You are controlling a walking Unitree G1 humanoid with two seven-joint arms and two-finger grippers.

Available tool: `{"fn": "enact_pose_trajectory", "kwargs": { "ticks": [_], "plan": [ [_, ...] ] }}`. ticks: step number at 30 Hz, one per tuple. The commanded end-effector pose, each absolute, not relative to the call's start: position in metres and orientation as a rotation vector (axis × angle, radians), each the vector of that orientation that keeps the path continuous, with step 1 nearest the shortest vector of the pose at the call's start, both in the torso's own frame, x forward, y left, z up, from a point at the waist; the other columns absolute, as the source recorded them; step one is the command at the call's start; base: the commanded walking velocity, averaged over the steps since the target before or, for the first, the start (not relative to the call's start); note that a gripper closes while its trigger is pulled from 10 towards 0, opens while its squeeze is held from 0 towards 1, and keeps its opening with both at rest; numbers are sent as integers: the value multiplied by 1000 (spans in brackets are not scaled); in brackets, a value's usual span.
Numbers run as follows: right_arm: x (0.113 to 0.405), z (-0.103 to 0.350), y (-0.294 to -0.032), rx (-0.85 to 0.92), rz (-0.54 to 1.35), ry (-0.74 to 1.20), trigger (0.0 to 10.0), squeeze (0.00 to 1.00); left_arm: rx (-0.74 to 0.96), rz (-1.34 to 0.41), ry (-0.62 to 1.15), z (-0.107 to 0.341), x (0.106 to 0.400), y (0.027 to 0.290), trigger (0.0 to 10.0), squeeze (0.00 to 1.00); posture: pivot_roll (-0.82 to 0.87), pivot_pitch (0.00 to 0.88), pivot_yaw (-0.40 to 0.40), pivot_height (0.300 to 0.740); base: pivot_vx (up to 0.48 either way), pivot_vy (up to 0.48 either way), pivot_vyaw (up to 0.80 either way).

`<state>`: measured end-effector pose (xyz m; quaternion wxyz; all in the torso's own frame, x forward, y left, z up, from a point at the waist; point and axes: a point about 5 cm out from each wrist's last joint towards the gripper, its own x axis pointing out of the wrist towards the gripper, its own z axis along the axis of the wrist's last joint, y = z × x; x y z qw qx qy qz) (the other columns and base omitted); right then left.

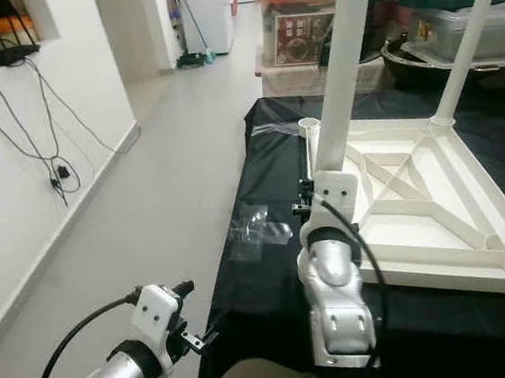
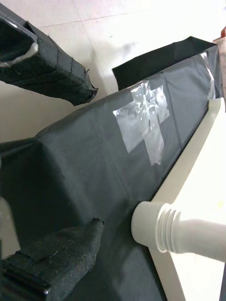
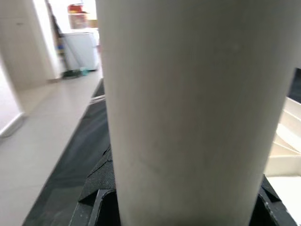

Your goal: Building children table

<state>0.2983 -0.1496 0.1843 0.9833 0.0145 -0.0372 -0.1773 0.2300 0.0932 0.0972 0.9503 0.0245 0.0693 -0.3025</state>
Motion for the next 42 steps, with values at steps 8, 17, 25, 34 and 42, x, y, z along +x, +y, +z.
{"fn": "enact_pose_trajectory", "kwargs": {
  "ticks": [8,17,25,34,42],
  "plan": [
    [296,170,-116,152,-224,14,10000,1000,41,-614,157,96,228,93,10000,0,83,13,-1,740,0,0,0],
    [304,174,-142,289,456,-37,10000,0,33,-621,159,94,230,91,10000,0,68,0,1,740,0,0,0],
    [306,174,-160,231,748,32,10000,0,30,-628,157,94,230,90,10000,0,70,0,0,740,0,0,0],
    [331,185,-143,60,1291,100,10000,0,31,-625,158,93,230,91,10000,0,113,0,-16,740,0,0,0],
    [349,187,-130,-24,1320,95,0,0,34,-629,161,93,228,91,10000,0,125,0,-20,740,0,0,0]
  ]
}}
